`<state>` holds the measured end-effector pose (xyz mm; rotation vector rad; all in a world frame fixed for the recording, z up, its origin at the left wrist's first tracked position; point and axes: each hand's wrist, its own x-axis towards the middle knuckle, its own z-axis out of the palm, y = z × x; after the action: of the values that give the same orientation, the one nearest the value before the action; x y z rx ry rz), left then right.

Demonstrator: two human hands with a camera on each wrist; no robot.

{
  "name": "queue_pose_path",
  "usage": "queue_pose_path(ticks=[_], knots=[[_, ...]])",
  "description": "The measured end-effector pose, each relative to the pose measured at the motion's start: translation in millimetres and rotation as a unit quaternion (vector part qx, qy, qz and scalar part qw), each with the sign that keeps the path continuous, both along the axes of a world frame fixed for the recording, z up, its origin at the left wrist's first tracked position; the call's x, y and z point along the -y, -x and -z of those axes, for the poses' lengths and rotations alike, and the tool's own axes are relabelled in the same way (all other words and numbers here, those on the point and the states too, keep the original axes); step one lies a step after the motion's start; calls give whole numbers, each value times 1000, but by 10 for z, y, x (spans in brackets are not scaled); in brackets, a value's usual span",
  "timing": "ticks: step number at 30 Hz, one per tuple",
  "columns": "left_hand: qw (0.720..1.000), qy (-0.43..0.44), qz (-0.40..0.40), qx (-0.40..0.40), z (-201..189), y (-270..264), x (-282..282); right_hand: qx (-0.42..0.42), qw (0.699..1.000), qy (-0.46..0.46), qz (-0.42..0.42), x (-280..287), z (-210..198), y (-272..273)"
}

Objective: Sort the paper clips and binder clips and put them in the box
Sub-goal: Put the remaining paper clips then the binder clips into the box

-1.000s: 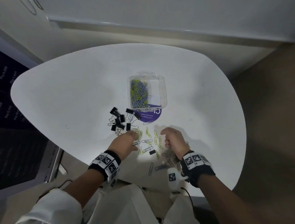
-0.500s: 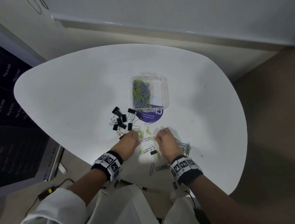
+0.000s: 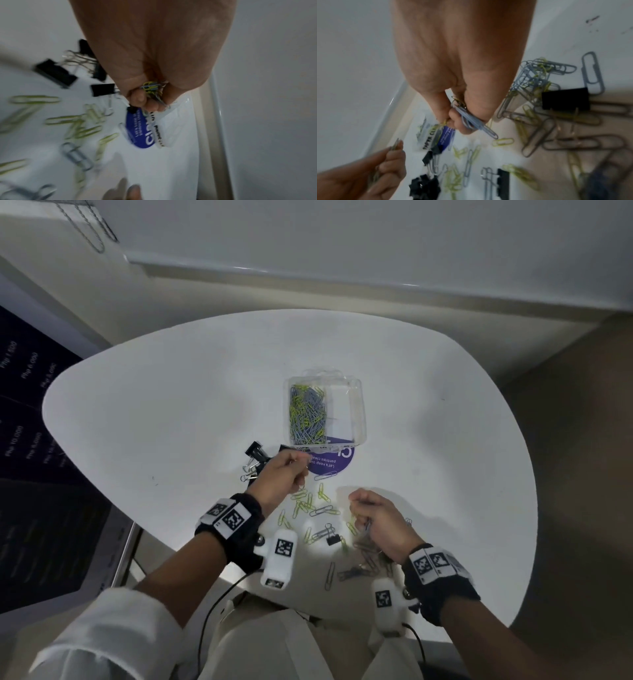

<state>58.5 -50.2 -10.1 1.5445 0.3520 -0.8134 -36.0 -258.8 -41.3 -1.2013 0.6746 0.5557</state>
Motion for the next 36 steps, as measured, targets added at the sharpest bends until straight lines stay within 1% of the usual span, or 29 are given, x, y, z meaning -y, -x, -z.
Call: queue_pose_path(ticks=[1, 2, 3, 5, 8, 10, 12, 13, 14, 17, 20, 23, 26, 28, 30, 32, 34, 36], knots=[[1000, 0, -23, 7, -40, -118, 36, -17, 997, -60, 37, 2, -58, -37], [999, -3, -48, 15, -76, -243, 75, -26, 994, -93, 58, -5, -103, -84], [997, -5, -72, 24, -118, -373, 127, -29, 992, -105, 70, -23, -145, -144], [994, 4, -110, 21, -171, -621, 227, -11, 992, -99, 79, -84, -240, -315], [989, 48, -140, -18, -161, -862, 325, 31, 991, -93, 86, -211, -417, -661], [991, 33, -128, -10, -170, -891, 339, 56, 993, -70, 80, -307, -506, -934], [996, -20, -84, 35, -219, -843, 296, 83, 993, -41, 76, -417, -547, -1216], [995, -32, -70, 56, -241, -810, 260, 96, 992, -26, 75, -476, -552, -1347], [995, -23, -70, 63, -264, -770, 222, 108, 992, -8, 71, -535, -555, -1467], [991, 39, -121, 46, -334, -659, 105, 129, 988, 73, 42, -669, -533, -1735], [988, 45, -140, 48, -343, -561, -9, 144, 977, 154, -22, -750, -369, -1873], [989, 28, -132, 58, -261, -461, -139, 160, 953, 233, -105, -794, -243, -1853], [991, 11, -119, 53, -155, -390, -242, 199, 923, 293, -152, -776, -228, -1773], [992, 4, -109, 55, -106, -344, -275, 239, 898, 325, -175, -755, -231, -1731], [993, -15, -92, 70, -89, -294, -289, 261, 866, 376, -199, -725, -247, -1691], [991, -61, -65, 98, -66, -238, -297, 256, 842, 418, -228, -672, -284, -1651], [979, -138, -33, 148, -20, -173, -321, 247, 842, 411, -248, -615, -326, -1611], [951, -213, -16, 224, 34, -140, -395, 257, 840, 407, -250, -576, -352, -1552]])
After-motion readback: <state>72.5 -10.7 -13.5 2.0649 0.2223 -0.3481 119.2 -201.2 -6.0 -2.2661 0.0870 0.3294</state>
